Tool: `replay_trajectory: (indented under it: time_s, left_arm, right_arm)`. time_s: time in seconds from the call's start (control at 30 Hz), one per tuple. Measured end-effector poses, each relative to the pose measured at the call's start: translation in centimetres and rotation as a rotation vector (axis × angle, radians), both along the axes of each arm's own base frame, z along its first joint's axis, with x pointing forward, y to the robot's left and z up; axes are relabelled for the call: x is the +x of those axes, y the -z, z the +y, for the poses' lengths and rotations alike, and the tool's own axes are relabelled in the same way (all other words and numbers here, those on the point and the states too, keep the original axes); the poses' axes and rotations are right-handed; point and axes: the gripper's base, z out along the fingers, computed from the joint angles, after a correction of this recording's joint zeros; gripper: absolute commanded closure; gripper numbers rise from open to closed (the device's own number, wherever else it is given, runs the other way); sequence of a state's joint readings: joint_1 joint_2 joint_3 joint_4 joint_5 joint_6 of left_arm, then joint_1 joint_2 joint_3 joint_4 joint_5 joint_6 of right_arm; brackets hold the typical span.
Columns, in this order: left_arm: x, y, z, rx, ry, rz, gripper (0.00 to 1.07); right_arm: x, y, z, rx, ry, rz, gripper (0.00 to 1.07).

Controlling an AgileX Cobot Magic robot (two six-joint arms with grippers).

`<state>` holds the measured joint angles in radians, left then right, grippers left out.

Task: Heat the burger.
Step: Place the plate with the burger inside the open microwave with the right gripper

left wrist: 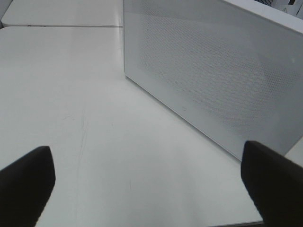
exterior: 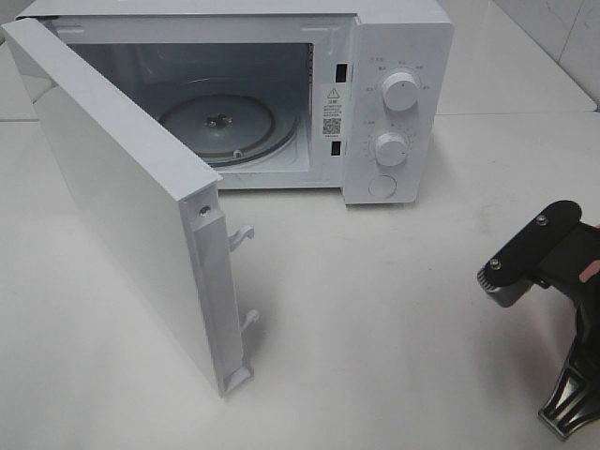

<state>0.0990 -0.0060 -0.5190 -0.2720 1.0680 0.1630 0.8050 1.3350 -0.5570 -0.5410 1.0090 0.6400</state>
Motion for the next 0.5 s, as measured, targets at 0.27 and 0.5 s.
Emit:
replay_trajectory:
  time_s: [0.27, 0.5]
  left_arm:
    - [0.0, 0.0, 0.0, 0.0, 0.0, 0.0, 0.07]
    - [0.0, 0.0, 0.0, 0.0, 0.0, 0.0, 0.07]
  right_arm:
    - [-0.9, 0.0, 1.3, -0.007, -0.105, 0.007, 1.07]
    - [-2.3, 0.0, 2.9, -0.019, -0.261, 0.014, 1.07]
